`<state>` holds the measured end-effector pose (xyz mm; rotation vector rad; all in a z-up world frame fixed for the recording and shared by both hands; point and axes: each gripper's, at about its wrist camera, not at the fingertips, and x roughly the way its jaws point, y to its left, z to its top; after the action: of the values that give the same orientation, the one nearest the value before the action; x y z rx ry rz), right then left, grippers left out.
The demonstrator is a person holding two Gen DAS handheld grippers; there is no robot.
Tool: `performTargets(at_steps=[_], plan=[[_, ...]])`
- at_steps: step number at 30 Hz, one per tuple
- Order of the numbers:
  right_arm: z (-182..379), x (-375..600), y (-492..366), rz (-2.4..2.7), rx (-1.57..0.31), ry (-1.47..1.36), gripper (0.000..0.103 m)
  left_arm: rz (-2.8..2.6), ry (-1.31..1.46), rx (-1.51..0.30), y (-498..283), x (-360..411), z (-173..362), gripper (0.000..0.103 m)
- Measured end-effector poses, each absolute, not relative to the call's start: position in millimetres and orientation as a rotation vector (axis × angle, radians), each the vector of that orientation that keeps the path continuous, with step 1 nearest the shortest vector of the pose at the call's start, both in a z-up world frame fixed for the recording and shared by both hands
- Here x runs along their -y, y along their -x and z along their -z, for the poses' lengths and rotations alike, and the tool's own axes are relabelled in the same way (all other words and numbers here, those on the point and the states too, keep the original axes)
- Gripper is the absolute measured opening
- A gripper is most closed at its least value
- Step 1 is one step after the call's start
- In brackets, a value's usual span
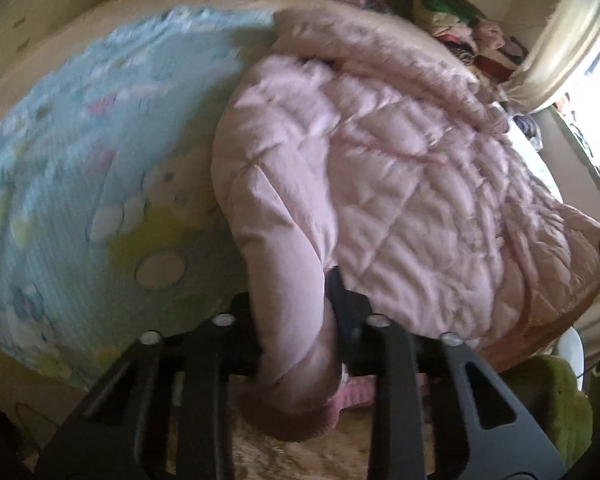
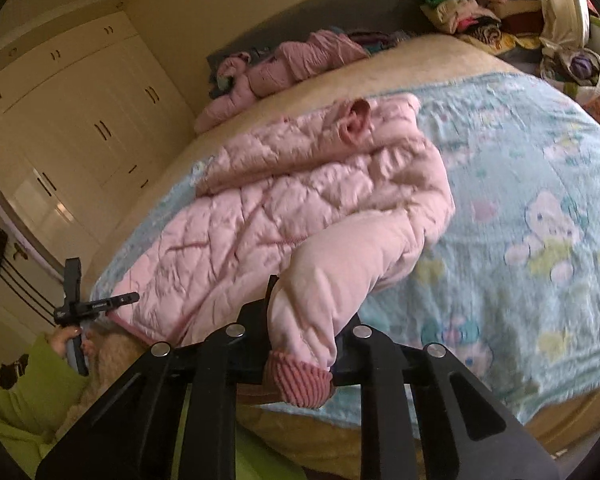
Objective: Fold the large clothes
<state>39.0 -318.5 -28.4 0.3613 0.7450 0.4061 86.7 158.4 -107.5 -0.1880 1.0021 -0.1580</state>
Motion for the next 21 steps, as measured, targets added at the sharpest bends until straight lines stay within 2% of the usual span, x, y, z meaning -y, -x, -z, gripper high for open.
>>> performTargets(at_steps=[4,21], plan=[[16.7,319.8,-45.0,-0.409,-0.703,-0.357,0.017,0.172,0.199,-0.920,-90.5,-157.1,77.0,0.012],[-27.6,327.9,-85.1,-0.403,-0.567,-0.353,0.017,0.140,0.126,-0.736,-132.1,-136.1,2.5,0.011]])
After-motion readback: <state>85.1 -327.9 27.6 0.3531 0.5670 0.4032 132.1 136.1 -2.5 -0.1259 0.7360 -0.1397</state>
